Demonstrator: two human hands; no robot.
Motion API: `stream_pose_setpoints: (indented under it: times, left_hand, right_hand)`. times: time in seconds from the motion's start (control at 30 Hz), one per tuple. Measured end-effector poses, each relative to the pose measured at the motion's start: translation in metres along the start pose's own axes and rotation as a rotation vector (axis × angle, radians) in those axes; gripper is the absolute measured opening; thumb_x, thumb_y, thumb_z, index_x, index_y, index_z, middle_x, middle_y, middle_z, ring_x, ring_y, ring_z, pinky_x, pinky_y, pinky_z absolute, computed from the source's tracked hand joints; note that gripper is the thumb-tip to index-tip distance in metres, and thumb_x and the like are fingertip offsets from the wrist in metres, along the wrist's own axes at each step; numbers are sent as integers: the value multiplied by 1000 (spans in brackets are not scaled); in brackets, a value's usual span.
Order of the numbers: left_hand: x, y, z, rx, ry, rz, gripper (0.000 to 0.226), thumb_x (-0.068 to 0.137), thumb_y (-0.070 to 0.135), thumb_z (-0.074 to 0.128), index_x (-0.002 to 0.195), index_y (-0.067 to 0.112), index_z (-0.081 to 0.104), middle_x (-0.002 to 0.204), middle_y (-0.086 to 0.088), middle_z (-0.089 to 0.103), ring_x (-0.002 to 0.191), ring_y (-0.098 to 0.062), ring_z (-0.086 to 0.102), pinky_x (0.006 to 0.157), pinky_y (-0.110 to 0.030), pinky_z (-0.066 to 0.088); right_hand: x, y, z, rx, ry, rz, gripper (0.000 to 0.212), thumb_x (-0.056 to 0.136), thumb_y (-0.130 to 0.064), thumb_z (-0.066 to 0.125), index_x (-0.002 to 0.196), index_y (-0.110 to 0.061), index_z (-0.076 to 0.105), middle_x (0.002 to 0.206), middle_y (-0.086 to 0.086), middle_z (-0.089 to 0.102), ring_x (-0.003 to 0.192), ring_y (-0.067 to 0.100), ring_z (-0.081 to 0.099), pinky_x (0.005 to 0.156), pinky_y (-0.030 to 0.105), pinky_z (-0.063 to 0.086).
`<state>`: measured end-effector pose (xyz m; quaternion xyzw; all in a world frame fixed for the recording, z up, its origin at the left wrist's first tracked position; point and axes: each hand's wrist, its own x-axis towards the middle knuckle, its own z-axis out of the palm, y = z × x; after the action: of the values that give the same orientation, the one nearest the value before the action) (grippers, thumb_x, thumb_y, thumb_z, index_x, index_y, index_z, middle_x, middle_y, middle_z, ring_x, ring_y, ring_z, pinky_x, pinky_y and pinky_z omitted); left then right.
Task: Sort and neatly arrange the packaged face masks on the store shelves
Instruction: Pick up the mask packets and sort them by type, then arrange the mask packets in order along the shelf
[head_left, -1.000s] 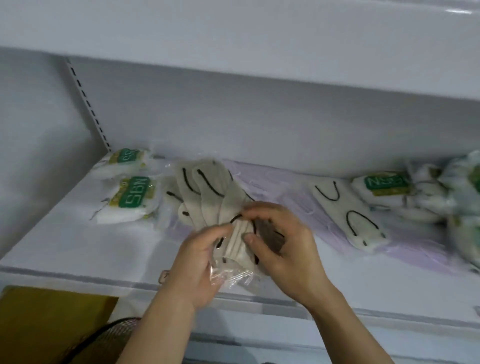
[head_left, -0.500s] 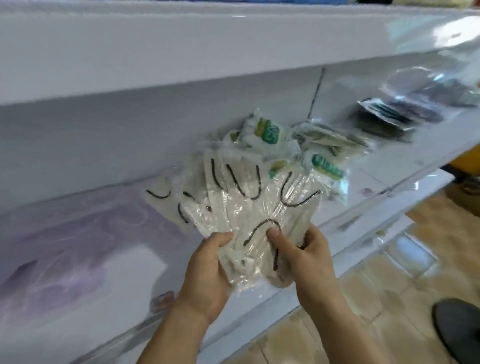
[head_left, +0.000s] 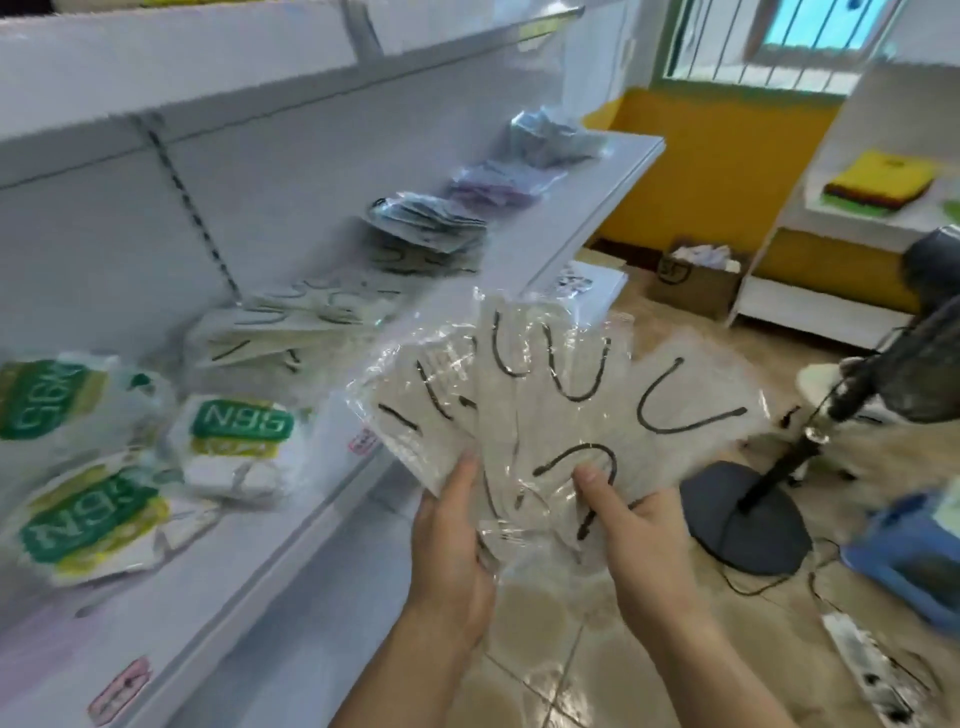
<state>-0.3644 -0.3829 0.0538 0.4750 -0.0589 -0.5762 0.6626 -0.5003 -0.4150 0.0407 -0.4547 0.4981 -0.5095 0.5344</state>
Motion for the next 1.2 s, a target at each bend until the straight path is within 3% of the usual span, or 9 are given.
stream_pose_setpoints:
  times: [0.07, 0.27, 0.5, 0.6, 0.7, 0.83, 0.97, 1.07, 1.2]
  left_hand:
    - [17, -19, 41, 47, -77, -41, 40, 102, 32, 55, 133, 9, 64, 121, -16, 74, 111, -34, 72, 102, -53, 53]
    - [82, -68, 132, 188, -159, -143, 33, 101, 24, 60, 131, 12, 65, 118, -14, 75, 111, -34, 72, 103, -56, 52]
    - [206, -66, 214, 306, -153, -38, 10, 105, 33, 54, 106, 26, 62, 80, 22, 74, 73, 11, 69, 65, -18, 52]
    - [260, -41, 238, 411, -60, 126, 10, 102, 30, 63, 111, 32, 65, 99, 22, 76, 106, 0, 69, 84, -24, 50]
    - [304, -6, 255, 495, -11, 347, 18, 101, 20, 64, 114, 33, 63, 103, 27, 73, 103, 5, 67, 88, -21, 50]
    - [337, 36, 254, 510, 179, 540, 19, 101, 6, 59, 105, 24, 61, 80, 26, 70, 76, 9, 63, 70, -12, 47]
    - [351, 74, 239, 410, 391, 624, 29, 102, 9, 59, 124, 26, 64, 103, 8, 76, 97, -11, 71, 80, -28, 56]
    - [343, 92, 229, 374, 588, 643, 36, 103, 14, 57, 138, 20, 57, 114, -1, 74, 94, -9, 67, 79, -24, 53]
    - [317, 71, 211, 826, 846, 519, 39, 103, 27, 55, 141, 26, 49, 130, 13, 53, 116, -7, 54, 101, -31, 40]
  right_hand:
    - [25, 7, -35, 32, 155, 27, 60, 92, -35, 75, 92, 20, 50, 98, 44, 59, 85, 62, 61, 66, 60, 55]
    - [93, 17, -102, 76, 319, 71, 10, 98, -19, 67, 98, -20, 77, 101, 6, 79, 104, 28, 73, 94, 50, 56]
    - [241, 11, -113, 69, 365, 59, 15, 97, -7, 65, 104, -19, 71, 92, -16, 78, 89, -2, 73, 69, 9, 54]
    - [315, -4, -103, 0, 245, 83, 9, 93, -17, 75, 85, -15, 73, 82, -4, 77, 82, 10, 72, 80, 33, 57]
    - [380, -30, -82, -43, 123, 47, 45, 83, -27, 83, 55, -13, 51, 51, -2, 47, 47, 6, 43, 55, 27, 40]
    - [449, -41, -41, -12, -150, 82, 29, 95, -12, 69, 68, -12, 60, 65, 8, 57, 60, 14, 52, 58, 26, 46]
    - [517, -49, 35, -41, -468, 167, 31, 99, -7, 64, 70, -14, 55, 58, 2, 54, 55, 15, 51, 55, 26, 42]
    - [549, -72, 108, 84, -716, 290, 11, 99, -2, 61, 102, -11, 66, 95, 8, 72, 83, 23, 70, 69, 35, 59]
    - [556, -86, 132, 26, -816, 334, 31, 98, -16, 68, 123, -22, 53, 115, -6, 62, 99, 14, 62, 92, 42, 55]
